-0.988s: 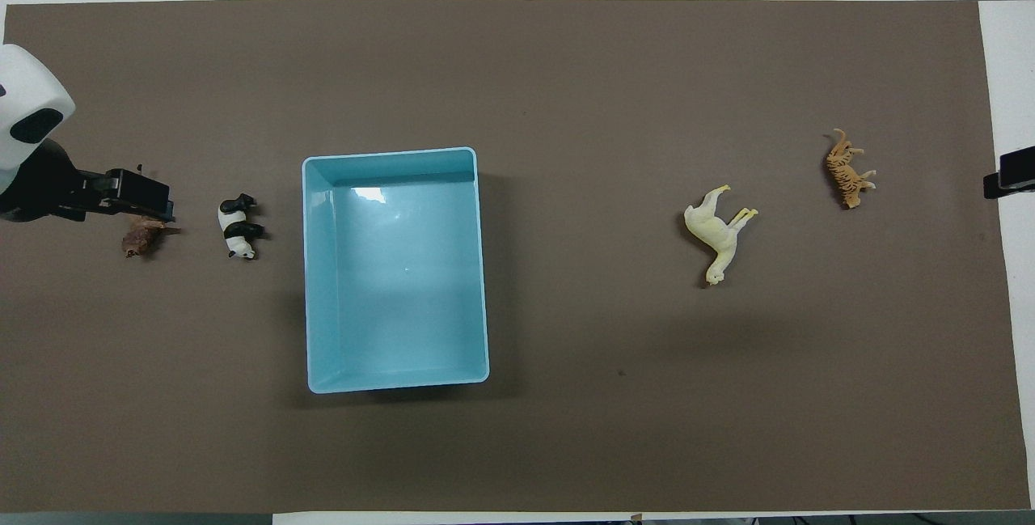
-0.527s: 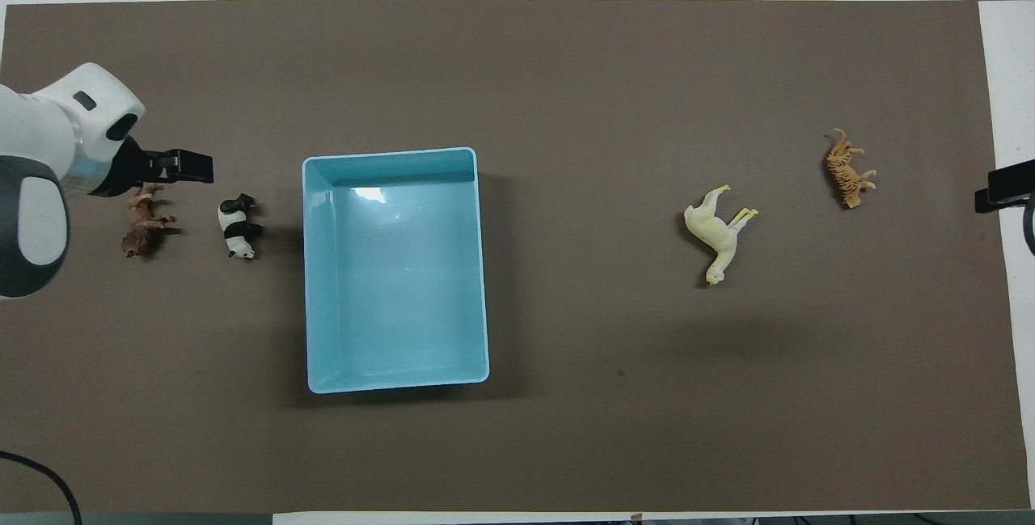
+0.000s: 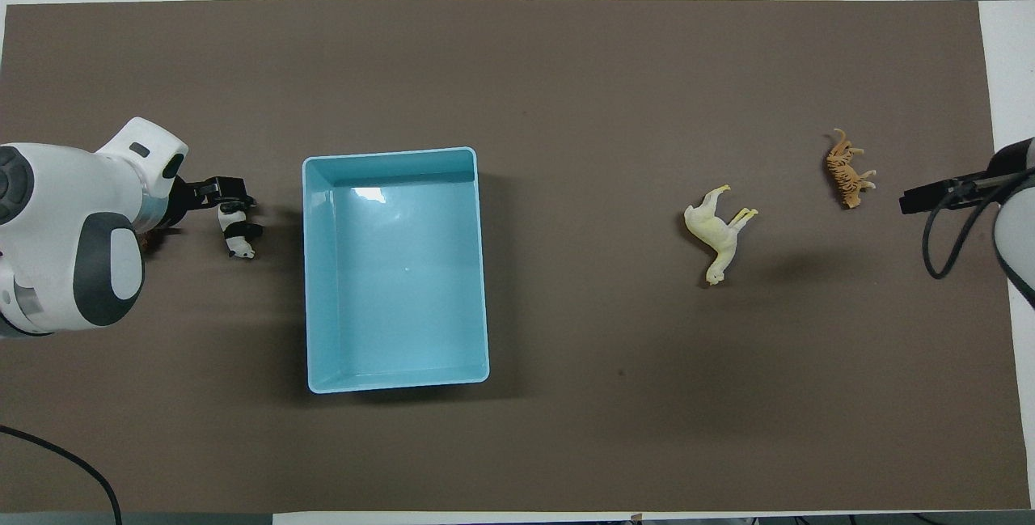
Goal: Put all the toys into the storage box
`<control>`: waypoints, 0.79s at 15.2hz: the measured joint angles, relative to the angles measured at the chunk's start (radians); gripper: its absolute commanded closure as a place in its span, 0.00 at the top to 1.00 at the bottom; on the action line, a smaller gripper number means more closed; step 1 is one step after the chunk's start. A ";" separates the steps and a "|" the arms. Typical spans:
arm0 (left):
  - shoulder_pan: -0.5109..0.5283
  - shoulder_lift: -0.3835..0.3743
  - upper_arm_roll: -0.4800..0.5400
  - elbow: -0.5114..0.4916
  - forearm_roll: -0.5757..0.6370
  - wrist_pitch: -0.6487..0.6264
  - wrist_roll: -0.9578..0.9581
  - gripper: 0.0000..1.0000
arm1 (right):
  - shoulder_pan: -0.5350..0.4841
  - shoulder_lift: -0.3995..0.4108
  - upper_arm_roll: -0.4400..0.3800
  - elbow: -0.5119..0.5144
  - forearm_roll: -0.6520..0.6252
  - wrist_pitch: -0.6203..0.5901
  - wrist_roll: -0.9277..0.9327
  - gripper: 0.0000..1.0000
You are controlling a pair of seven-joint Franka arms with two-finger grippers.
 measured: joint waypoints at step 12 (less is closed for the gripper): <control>-0.003 0.100 -0.006 -0.001 0.000 0.088 -0.074 0.00 | 0.024 0.283 0.005 0.010 -0.083 0.371 -0.105 1.00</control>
